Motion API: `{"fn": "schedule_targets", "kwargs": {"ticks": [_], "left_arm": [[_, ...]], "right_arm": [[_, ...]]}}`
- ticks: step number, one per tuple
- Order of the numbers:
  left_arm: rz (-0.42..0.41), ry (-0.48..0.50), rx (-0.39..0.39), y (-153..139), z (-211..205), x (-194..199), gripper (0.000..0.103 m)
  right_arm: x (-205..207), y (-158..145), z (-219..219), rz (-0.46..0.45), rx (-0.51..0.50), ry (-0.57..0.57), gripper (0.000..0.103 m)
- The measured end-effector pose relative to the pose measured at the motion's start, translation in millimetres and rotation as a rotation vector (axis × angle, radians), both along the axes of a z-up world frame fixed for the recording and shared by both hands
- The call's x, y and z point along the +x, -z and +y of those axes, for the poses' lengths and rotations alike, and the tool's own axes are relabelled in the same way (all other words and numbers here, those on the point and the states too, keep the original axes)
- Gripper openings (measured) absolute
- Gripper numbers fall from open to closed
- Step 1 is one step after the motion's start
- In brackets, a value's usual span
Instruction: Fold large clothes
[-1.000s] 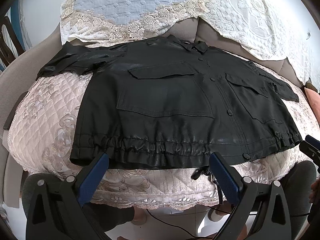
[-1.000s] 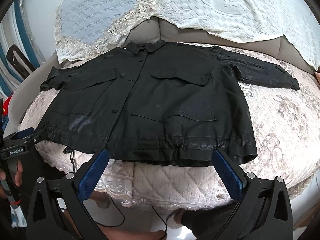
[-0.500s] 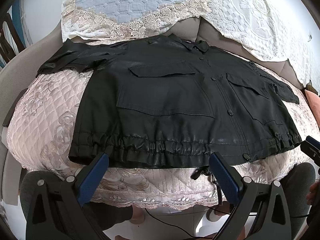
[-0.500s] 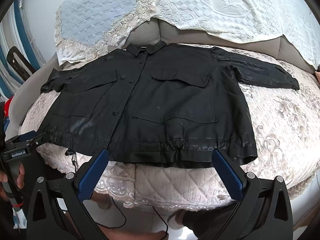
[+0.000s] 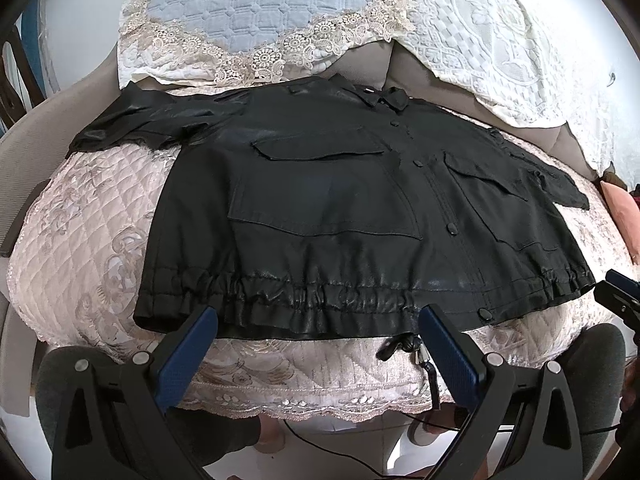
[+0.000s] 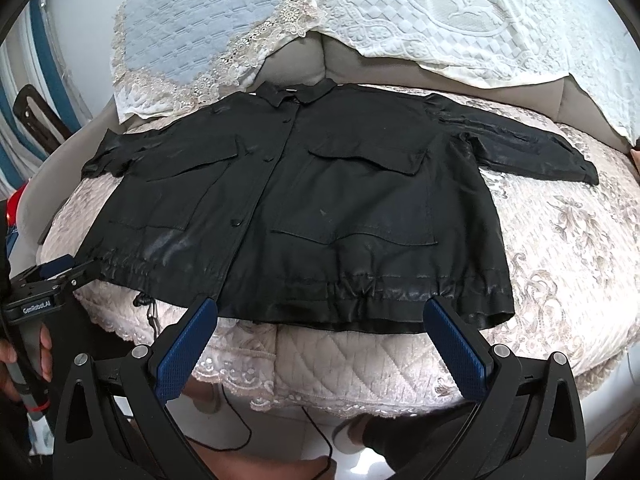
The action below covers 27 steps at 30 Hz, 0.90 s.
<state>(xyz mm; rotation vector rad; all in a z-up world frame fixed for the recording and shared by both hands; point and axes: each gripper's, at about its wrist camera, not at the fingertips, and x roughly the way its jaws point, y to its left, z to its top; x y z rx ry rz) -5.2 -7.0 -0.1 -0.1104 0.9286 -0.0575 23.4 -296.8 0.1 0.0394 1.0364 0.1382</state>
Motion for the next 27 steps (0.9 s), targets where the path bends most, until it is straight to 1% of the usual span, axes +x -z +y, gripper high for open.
{"fn": "schedule_targets", "kwargs": {"ticks": [10, 24, 27], "left_arm": [[-0.006, 0.01, -0.006, 0, 2, 0, 0.102], [-0.003, 0.004, -0.01, 3, 9, 2, 0.102], [0.002, -0.001, -0.022, 3, 13, 3, 0.102]], "right_arm": [[5, -4, 2, 0.006, 0.018, 0.029, 0.103], [8, -2, 17, 0.0, -0.029, 0.017, 0.102], [9, 0, 22, 0.002, -0.035, 0.009, 0.102]]}}
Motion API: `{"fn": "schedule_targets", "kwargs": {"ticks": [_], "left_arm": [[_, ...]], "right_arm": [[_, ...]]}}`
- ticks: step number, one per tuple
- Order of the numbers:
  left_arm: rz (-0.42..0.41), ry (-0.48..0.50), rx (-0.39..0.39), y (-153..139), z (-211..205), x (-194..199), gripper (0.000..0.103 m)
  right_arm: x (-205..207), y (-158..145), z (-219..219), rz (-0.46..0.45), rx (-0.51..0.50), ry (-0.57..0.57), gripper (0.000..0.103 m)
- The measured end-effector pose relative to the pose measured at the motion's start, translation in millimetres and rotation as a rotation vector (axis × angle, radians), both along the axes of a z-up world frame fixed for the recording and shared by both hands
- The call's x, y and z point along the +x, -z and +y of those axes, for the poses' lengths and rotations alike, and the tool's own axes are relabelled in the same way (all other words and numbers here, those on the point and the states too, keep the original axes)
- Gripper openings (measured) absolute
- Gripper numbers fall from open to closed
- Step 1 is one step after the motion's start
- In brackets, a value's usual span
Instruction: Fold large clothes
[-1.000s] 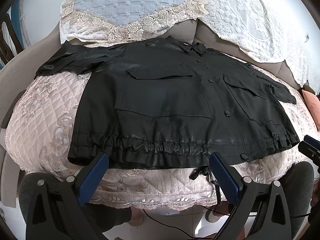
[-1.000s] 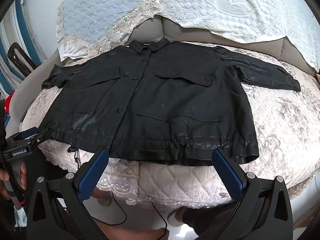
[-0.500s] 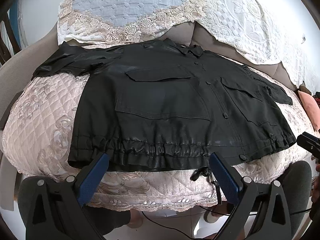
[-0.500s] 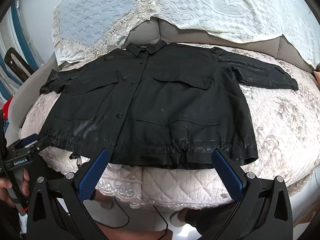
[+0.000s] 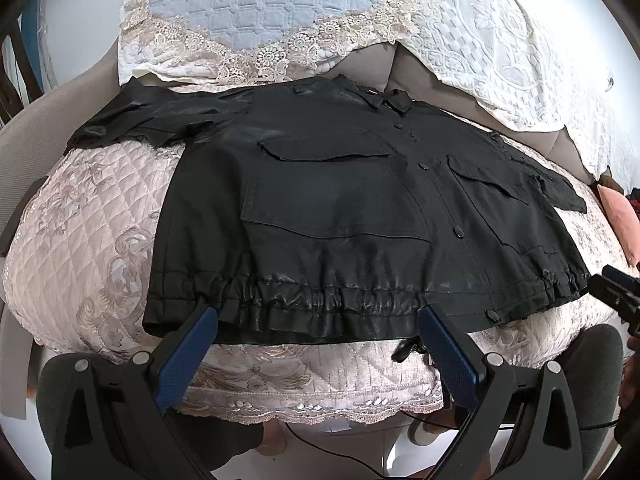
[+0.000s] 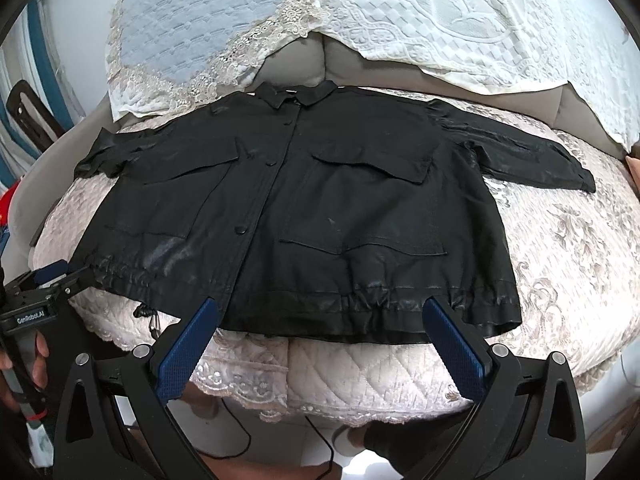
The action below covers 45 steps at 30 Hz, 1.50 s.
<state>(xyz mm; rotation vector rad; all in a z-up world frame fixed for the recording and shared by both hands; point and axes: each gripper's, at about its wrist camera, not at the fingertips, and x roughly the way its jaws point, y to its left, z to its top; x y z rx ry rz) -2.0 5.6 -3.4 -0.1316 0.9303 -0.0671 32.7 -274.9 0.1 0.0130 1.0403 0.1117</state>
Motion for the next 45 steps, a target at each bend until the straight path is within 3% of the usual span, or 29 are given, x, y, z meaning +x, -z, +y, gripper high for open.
{"fn": "schedule_targets", "kwargs": {"ticks": [4, 8, 13, 18, 24, 29, 31, 36, 37, 40, 41, 42, 43, 45], "left_arm": [[0.008, -0.02, -0.022, 1, 10, 4, 0.102], [0.026, -0.058, 0.024, 2, 20, 10, 0.097], [0.02, -0.124, 0.01, 0, 53, 27, 0.096], [0.008, -0.257, -0.03, -2, 120, 62, 0.096], [-0.035, -0.424, 0.012, -9, 214, 119, 0.096], [0.018, -0.571, -0.072, 17, 304, 182, 0.096], [0.046, -0.638, -0.068, 31, 330, 205, 0.094], [0.092, -0.743, -0.113, 58, 370, 239, 0.094], [0.09, -0.745, -0.085, 58, 369, 245, 0.092], [0.094, -0.71, -0.031, 58, 360, 257, 0.056], [0.101, -0.705, -0.017, 56, 356, 260, 0.029], [0.101, -0.696, -0.028, 54, 355, 262, 0.011], [0.102, -0.692, -0.062, 50, 354, 263, 0.005], [0.06, -0.687, -0.081, 35, 350, 260, 0.004]], "right_arm": [[3, 2, 5, 0.008, 0.012, -0.01, 0.097], [10, 4, 11, 0.013, 0.025, -0.024, 0.097], [23, 3, 24, 0.011, 0.035, -0.053, 0.097], [37, 3, 40, 0.01, 0.041, -0.097, 0.097], [53, 7, 54, 0.015, 0.048, -0.131, 0.097], [67, 21, 63, 0.053, 0.047, -0.142, 0.097], [72, 26, 65, 0.066, 0.048, -0.142, 0.097], [81, 33, 66, 0.087, 0.04, -0.134, 0.097], [82, 34, 65, 0.091, 0.039, -0.13, 0.097], [84, 38, 63, 0.102, 0.045, -0.123, 0.097], [85, 38, 63, 0.104, 0.046, -0.123, 0.097], [85, 39, 63, 0.104, 0.048, -0.125, 0.097], [85, 38, 63, 0.1, 0.053, -0.128, 0.097], [85, 35, 63, 0.089, 0.058, -0.135, 0.097]]}}
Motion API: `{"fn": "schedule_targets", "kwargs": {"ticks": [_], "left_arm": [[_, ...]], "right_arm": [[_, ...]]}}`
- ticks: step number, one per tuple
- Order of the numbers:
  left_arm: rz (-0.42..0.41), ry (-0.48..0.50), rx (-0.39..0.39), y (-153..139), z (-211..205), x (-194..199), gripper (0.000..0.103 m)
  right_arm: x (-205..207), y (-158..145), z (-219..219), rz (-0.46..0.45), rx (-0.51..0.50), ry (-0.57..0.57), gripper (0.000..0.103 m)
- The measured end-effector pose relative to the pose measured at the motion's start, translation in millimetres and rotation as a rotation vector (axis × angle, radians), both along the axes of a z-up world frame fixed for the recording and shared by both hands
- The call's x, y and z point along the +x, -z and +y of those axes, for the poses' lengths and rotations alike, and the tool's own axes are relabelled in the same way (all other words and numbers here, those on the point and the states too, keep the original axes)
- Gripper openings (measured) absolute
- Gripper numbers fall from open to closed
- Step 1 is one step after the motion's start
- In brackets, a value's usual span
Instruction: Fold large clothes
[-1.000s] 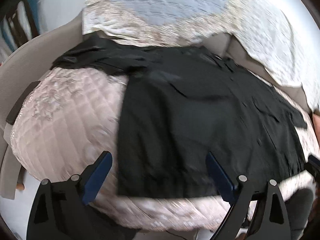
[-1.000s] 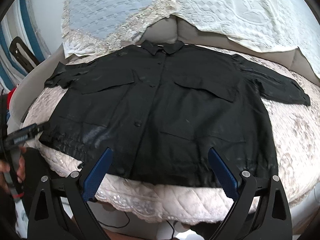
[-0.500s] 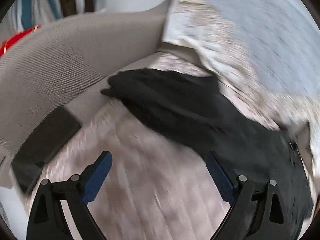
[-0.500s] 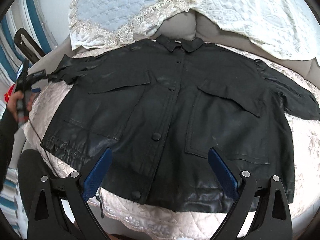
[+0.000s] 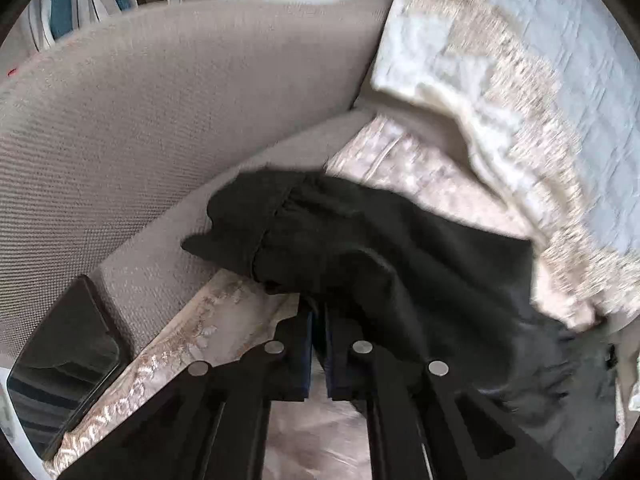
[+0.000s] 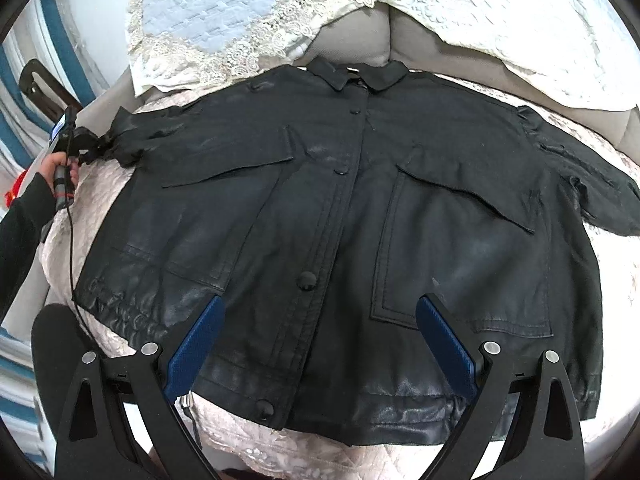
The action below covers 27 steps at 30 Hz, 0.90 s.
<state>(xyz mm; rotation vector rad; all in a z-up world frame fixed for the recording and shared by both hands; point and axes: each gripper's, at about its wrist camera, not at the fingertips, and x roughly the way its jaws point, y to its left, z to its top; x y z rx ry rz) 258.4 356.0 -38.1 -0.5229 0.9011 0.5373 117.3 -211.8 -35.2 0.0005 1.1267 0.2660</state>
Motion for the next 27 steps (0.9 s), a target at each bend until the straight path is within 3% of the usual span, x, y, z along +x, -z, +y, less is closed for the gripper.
{"fn": "schedule_targets", "kwargs": {"ticks": [7, 11, 16, 18, 20, 23, 27], "left_arm": [[-0.241, 0.187, 0.058, -102, -73, -21, 0.004], [-0.341, 0.374, 0.062, -148, -158, -25, 0.004], [-0.326, 0.637, -0.022, -138, -293, -14, 0.005], [-0.275, 0.737, -0.075, -120, -340, -8, 0.013], [-0.247, 0.836, -0.105, -108, -376, -12, 0.036], [-0.273, 0.918, -0.104, -108, -400, -33, 0.049], [-0.296, 0.876, -0.049, -117, -363, -47, 0.056]], "right_arm": [[-9, -10, -10, -0.035, 0.03, 0.011, 0.097], [-10, -13, -18, -0.045, 0.054, 0.033, 0.097], [-16, -24, -25, -0.073, 0.066, 0.051, 0.097], [-20, -28, -30, -0.082, 0.066, 0.06, 0.097], [-25, -31, -39, -0.091, 0.063, 0.076, 0.097], [-33, -32, -55, -0.091, 0.06, 0.109, 0.097], [-36, -29, -70, -0.078, 0.084, 0.144, 0.097]]}}
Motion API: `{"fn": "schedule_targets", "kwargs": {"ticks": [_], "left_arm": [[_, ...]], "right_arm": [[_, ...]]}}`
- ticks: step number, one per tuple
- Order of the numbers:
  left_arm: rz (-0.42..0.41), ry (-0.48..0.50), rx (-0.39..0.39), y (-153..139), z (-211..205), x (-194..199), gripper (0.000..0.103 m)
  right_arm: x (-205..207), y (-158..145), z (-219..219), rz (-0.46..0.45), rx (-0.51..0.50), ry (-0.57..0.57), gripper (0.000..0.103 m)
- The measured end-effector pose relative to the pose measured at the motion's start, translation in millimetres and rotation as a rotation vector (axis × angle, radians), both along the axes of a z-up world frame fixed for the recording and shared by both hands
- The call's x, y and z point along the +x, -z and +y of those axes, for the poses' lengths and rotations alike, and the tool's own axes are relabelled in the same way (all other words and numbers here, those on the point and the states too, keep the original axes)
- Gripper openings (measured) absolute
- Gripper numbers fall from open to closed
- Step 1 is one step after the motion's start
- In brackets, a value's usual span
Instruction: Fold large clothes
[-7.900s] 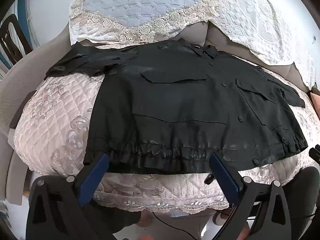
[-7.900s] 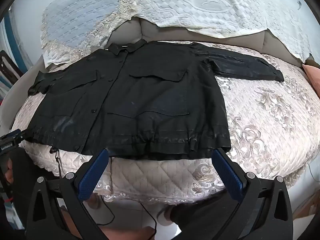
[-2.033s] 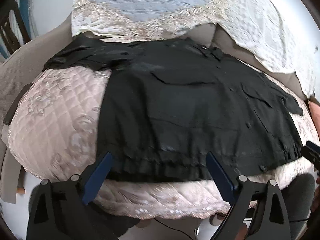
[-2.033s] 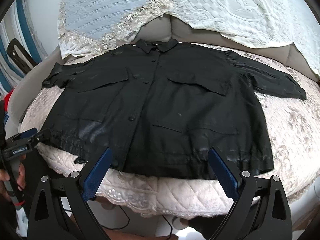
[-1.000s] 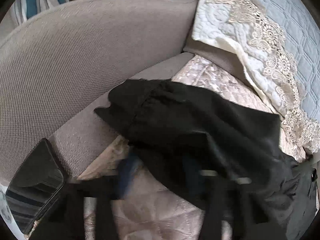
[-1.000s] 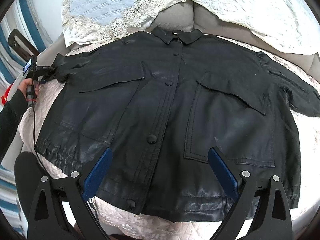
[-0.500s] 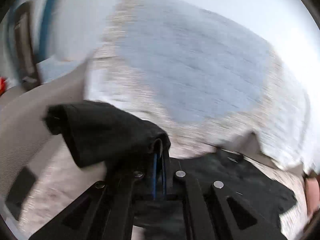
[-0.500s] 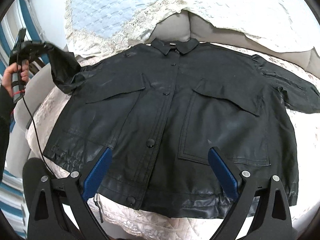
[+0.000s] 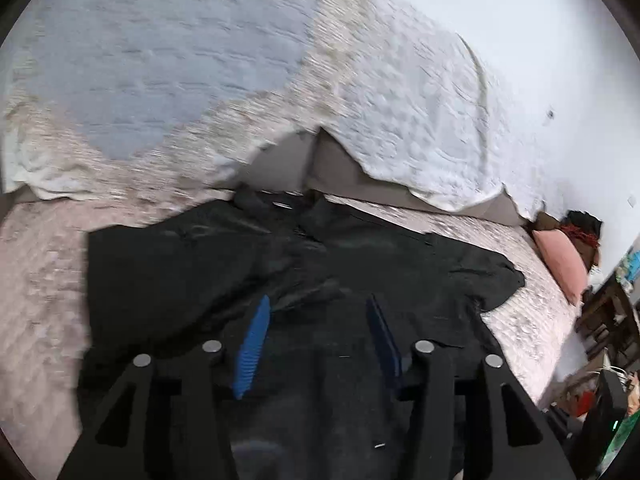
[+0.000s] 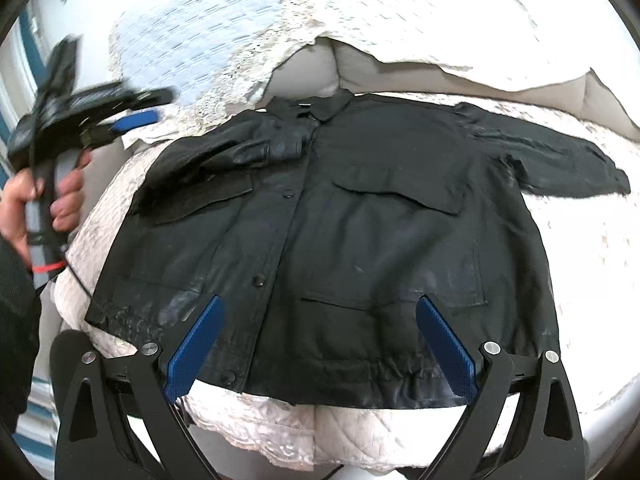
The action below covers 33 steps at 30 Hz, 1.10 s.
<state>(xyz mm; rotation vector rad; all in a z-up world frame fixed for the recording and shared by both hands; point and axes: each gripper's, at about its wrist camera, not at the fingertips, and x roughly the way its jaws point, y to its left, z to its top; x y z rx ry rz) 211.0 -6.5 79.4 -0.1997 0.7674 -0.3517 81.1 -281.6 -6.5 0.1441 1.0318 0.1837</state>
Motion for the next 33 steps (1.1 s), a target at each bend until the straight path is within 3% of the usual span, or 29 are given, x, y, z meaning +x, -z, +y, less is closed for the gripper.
{"fn": "schedule_targets", "kwargs": {"ticks": [4, 8, 13, 15, 17, 20, 22, 24, 25, 26, 29, 33], "left_arm": [[0.028, -0.171, 0.082, 6, 64, 12, 0.06], [0.111, -0.275, 0.071, 34, 107, 25, 0.06], [0.193, -0.273, 0.065, 74, 112, 34, 0.06], [0.215, -0.271, 0.054, 83, 111, 40, 0.06], [0.218, -0.281, 0.041, 87, 113, 40, 0.06], [0.21, -0.287, 0.022, 85, 117, 39, 0.06], [0.198, -0.284, 0.026, 85, 117, 41, 0.06], [0.199, -0.281, 0.05, 88, 115, 46, 0.06], [0.204, -0.276, 0.074, 92, 113, 50, 0.06], [0.222, -0.28, 0.107, 98, 113, 53, 0.06], [0.33, -0.307, 0.162, 127, 125, 63, 0.056], [0.334, -0.314, 0.142, 139, 139, 57, 0.057]], "right_arm": [[13, -1, 2, -0.008, 0.059, -0.013, 0.097], [49, -8, 18, -0.041, 0.137, -0.052, 0.097], [123, -3, 45, -0.056, 0.21, -0.081, 0.097], [154, 8, 52, -0.043, 0.23, -0.083, 0.092], [191, 28, 61, 0.015, 0.251, -0.069, 0.085], [234, 60, 69, 0.104, 0.307, -0.04, 0.085], [257, 84, 75, 0.163, 0.288, -0.004, 0.085], [273, 104, 81, 0.222, 0.321, 0.011, 0.074], [280, 116, 86, 0.259, 0.3, 0.008, 0.041], [283, 123, 88, 0.28, 0.238, 0.018, 0.016], [276, 123, 77, 0.269, 0.232, 0.029, 0.016], [259, 122, 60, 0.281, 0.214, 0.014, 0.016]]}}
